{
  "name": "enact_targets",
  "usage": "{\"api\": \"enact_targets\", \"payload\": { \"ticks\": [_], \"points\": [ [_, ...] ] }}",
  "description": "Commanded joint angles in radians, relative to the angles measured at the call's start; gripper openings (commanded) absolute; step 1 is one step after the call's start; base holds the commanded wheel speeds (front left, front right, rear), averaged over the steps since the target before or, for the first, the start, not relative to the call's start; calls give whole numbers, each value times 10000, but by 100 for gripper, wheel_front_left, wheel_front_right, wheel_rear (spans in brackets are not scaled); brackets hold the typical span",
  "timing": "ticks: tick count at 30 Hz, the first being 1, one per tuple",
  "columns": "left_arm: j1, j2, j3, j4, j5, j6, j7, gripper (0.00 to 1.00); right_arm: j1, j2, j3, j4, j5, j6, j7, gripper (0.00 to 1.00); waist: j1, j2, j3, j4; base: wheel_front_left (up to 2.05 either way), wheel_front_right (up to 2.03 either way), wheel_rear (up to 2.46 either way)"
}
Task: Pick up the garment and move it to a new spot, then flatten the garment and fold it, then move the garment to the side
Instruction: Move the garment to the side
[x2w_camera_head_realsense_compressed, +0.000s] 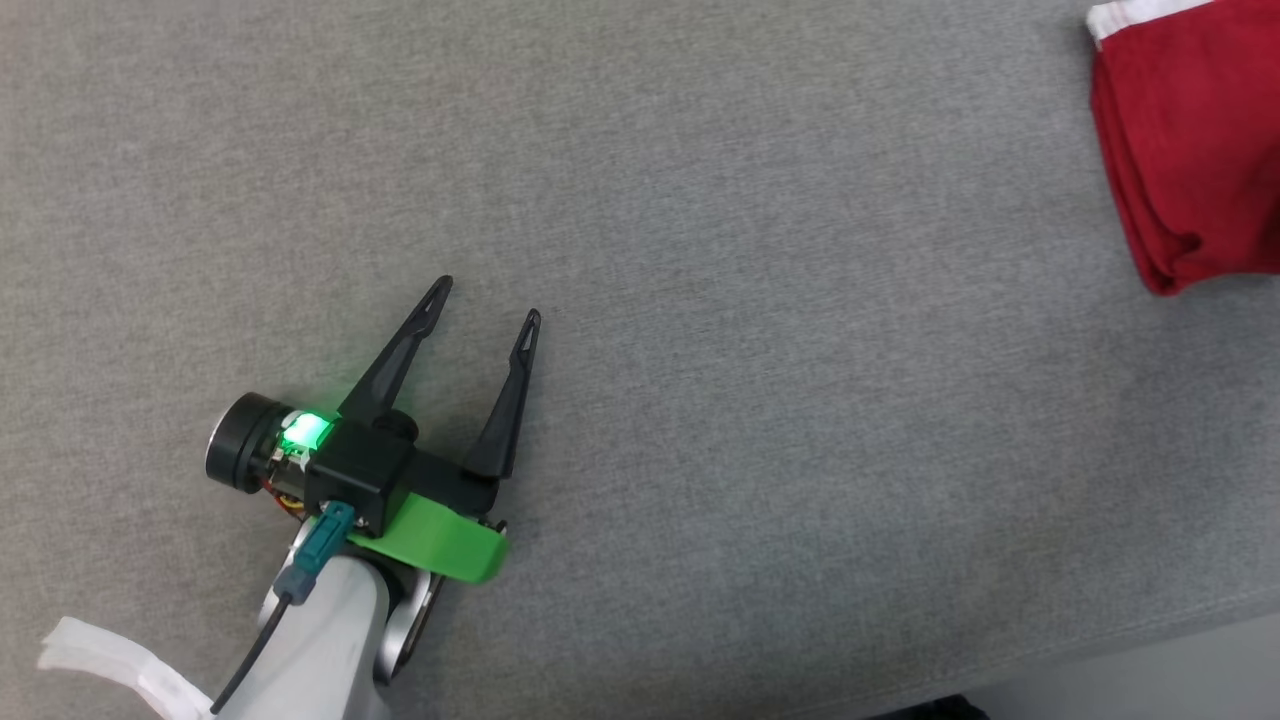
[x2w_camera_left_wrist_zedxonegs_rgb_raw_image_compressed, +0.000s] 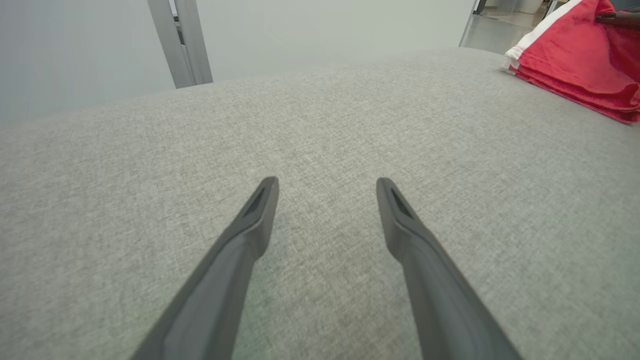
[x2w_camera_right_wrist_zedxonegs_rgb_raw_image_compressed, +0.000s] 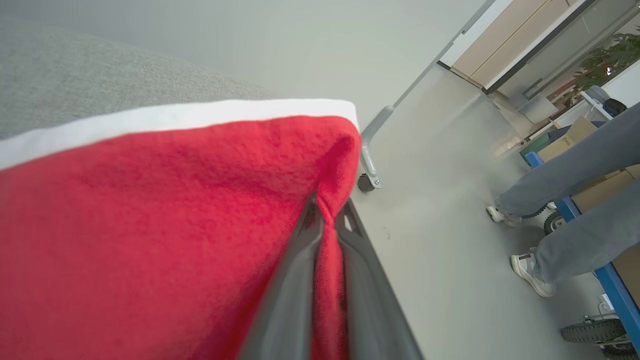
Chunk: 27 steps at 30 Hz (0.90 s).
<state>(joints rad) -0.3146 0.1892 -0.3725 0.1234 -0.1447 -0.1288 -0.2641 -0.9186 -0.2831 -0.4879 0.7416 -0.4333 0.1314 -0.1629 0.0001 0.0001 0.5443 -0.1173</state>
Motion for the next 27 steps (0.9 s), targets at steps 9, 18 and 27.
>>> {"api": "enact_targets", "payload": {
  "ticks": [9,18,27],
  "points": [
    [-199,-136,131,237,-58,-24,2,100,-360,220,-1515,-800,-1004,-17,-539,100,-1,-1,247,661,0,0,0],
    [370,-487,777,654,123,-25,-2,100,-267,1506,3,-1324,-162,-17,-1022,100,-1,-1,-1020,698,0,0,0],
    [789,-928,2193,1230,326,-23,-2,100,1553,2212,2444,-2308,2038,-15,-1025,100,-1,-1,-2243,1046,0,0,0]
  ]
}}
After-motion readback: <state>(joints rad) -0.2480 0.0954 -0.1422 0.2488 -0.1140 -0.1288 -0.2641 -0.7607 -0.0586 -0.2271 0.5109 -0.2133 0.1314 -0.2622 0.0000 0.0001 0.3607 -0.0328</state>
